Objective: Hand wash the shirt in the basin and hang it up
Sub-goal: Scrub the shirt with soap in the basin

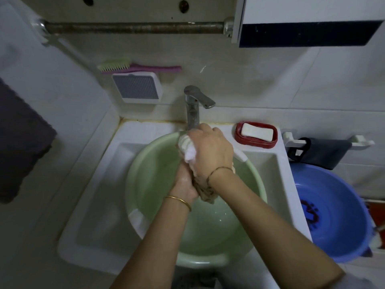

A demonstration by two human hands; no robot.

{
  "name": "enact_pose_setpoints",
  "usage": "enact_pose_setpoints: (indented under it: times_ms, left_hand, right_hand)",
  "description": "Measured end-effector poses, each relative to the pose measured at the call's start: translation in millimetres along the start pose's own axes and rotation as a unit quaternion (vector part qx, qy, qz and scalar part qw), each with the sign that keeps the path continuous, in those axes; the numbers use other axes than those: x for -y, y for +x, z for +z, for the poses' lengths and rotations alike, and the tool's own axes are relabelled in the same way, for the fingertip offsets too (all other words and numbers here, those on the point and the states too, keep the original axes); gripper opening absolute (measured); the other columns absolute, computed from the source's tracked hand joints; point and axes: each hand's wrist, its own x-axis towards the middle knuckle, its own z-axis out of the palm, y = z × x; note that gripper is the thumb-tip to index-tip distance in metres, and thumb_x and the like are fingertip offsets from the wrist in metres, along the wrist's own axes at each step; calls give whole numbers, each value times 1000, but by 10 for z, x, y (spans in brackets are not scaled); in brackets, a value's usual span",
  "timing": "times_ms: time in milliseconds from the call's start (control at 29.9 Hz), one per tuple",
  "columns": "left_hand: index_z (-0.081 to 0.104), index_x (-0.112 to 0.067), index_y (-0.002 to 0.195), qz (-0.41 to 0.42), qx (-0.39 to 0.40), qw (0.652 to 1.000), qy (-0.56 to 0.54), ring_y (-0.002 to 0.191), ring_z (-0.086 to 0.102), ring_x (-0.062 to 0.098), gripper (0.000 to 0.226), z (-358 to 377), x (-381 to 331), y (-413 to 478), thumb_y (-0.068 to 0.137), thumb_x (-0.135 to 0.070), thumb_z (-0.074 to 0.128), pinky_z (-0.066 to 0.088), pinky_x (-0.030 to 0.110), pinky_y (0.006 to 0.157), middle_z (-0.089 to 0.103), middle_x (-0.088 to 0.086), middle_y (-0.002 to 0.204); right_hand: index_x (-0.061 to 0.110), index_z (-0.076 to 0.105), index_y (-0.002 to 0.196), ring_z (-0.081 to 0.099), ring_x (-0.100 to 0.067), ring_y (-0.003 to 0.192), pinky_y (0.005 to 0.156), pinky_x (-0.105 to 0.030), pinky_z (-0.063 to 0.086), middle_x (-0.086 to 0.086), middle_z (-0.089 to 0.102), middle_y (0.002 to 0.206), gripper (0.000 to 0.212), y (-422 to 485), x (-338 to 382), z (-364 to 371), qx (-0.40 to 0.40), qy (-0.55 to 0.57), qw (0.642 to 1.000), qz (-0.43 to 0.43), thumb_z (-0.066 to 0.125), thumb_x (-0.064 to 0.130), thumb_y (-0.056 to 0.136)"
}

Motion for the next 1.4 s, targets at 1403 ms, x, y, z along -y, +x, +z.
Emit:
enact_pose_setpoints:
  times_ms: [1403]
  left_hand:
    - [60, -10, 84, 31, -15, 999, 21, 50, 63, 12, 15, -96, -83, 142, 84, -21, 49, 52, 21, 55, 65, 1, 55]
  right_hand:
    - [28, 59, 80, 58, -20, 74, 61, -28, 45, 6, 64, 78, 25, -503, -269, -71, -9, 222, 975, 21, 64, 42, 61]
